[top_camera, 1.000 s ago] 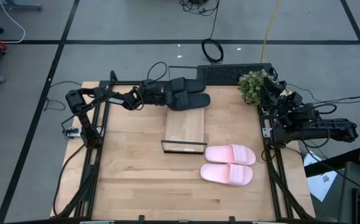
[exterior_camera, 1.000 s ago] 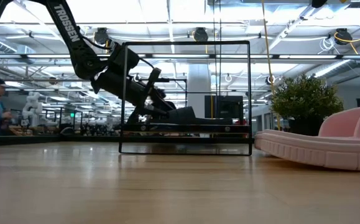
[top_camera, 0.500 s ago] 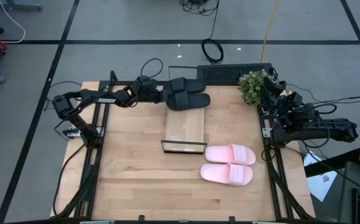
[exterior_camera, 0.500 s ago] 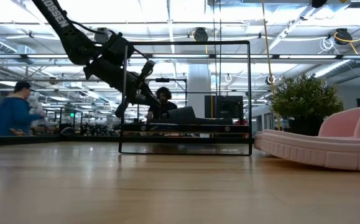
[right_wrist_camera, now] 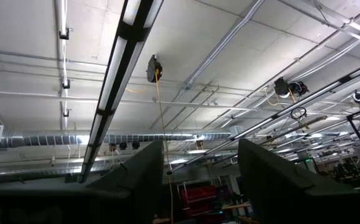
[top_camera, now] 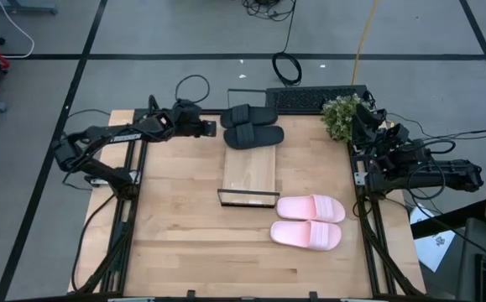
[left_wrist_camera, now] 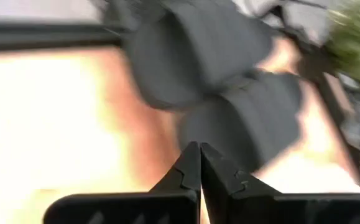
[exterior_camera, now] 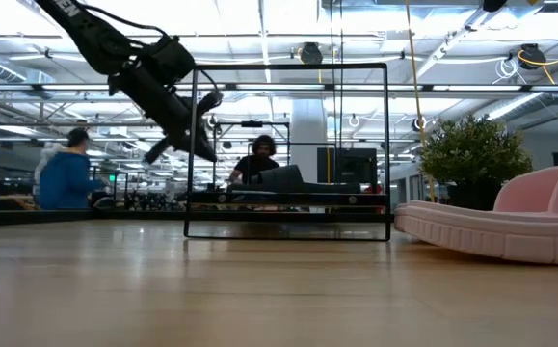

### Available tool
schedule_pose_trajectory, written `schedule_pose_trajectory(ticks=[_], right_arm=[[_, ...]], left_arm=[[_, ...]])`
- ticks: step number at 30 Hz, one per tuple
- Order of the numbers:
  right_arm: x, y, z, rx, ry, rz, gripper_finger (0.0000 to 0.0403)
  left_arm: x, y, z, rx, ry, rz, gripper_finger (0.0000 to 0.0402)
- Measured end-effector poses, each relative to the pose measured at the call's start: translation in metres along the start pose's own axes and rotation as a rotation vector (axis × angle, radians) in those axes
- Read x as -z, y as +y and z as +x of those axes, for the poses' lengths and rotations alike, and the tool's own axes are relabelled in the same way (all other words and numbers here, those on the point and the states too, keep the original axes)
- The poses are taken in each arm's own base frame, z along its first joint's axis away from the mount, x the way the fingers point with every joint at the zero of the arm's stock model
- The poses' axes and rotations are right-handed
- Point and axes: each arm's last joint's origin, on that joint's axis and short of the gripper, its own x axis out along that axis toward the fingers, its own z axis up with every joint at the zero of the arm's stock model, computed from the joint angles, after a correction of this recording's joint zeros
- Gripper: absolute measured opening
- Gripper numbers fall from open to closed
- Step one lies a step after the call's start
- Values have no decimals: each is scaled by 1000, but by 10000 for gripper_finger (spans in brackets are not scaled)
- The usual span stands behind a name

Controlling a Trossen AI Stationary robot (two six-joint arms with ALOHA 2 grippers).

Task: Pick and place slides into the shelf
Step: Adjust the black slides on the shelf

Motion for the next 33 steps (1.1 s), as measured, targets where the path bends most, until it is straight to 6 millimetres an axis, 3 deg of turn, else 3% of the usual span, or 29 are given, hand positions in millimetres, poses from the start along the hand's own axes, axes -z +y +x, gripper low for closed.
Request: schedule_pose_trajectory(ticks=[8,20,33], right_arm=[[0,0,0,0,1,-11,196],[0,0,0,1,1,-12,196],[1,0,0,3,5,-17,196]], left_arm=[[-6,22,14,-129,-45,-6,26],[-13,38,56,11,-91,-78,45],[-16,40,60,41,-120,-77,45]])
